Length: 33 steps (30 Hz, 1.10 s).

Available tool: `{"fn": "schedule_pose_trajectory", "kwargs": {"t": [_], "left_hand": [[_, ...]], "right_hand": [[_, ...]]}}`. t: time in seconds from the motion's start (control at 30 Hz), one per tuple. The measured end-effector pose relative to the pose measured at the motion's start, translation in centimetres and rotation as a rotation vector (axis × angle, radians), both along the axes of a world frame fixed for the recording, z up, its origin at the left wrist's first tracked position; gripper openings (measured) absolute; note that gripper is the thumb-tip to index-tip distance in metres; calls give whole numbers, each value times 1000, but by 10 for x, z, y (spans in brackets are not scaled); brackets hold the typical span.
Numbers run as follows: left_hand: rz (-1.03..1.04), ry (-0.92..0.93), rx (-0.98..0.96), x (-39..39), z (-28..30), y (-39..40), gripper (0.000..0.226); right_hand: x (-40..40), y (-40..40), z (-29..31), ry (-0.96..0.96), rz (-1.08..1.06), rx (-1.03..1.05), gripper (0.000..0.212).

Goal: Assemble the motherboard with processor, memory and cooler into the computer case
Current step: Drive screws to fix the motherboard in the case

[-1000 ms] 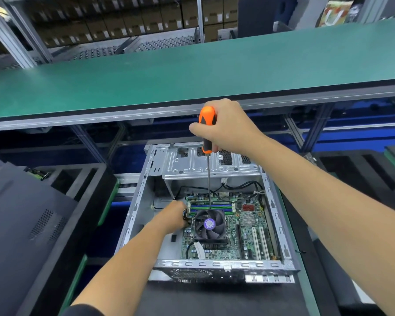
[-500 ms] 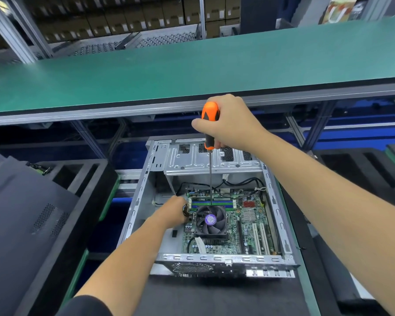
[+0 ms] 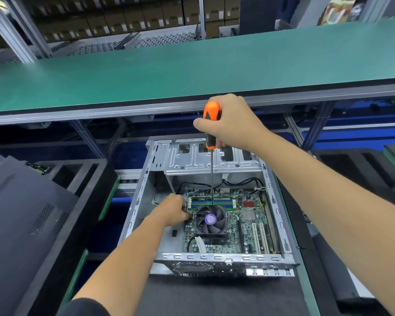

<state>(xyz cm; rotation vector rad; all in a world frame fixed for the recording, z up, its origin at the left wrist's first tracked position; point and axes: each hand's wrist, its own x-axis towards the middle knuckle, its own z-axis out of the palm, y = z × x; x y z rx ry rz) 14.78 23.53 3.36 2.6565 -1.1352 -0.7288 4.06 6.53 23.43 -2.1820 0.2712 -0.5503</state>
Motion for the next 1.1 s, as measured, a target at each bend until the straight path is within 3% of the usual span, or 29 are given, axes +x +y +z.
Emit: {"fn": "schedule_pose_trajectory", "kwargs": {"t": [0.07, 0.17, 0.37, 0.7, 0.8, 1.0, 1.1], "left_hand": [[27, -22, 17, 1, -1, 1, 40], [61, -34, -25, 5, -3, 1, 17], [162, 18, -167, 12, -9, 5, 19], [192, -31, -199, 13, -11, 3, 21], [238, -20, -182, 14, -10, 1, 11], [70, 26, -65, 7, -8, 3, 13], [39, 35, -95, 3, -7, -1, 14]], "right_hand": [[0, 0, 0, 0, 1, -2, 24], [1, 0, -1, 3, 9, 3, 23], [3, 1, 0, -1, 2, -10, 23], [5, 2, 0, 11, -1, -40, 24], [4, 2, 1, 14, 6, -30, 24], [2, 3, 1, 16, 15, -21, 29], [1, 4, -1, 22, 22, -32, 31]]}}
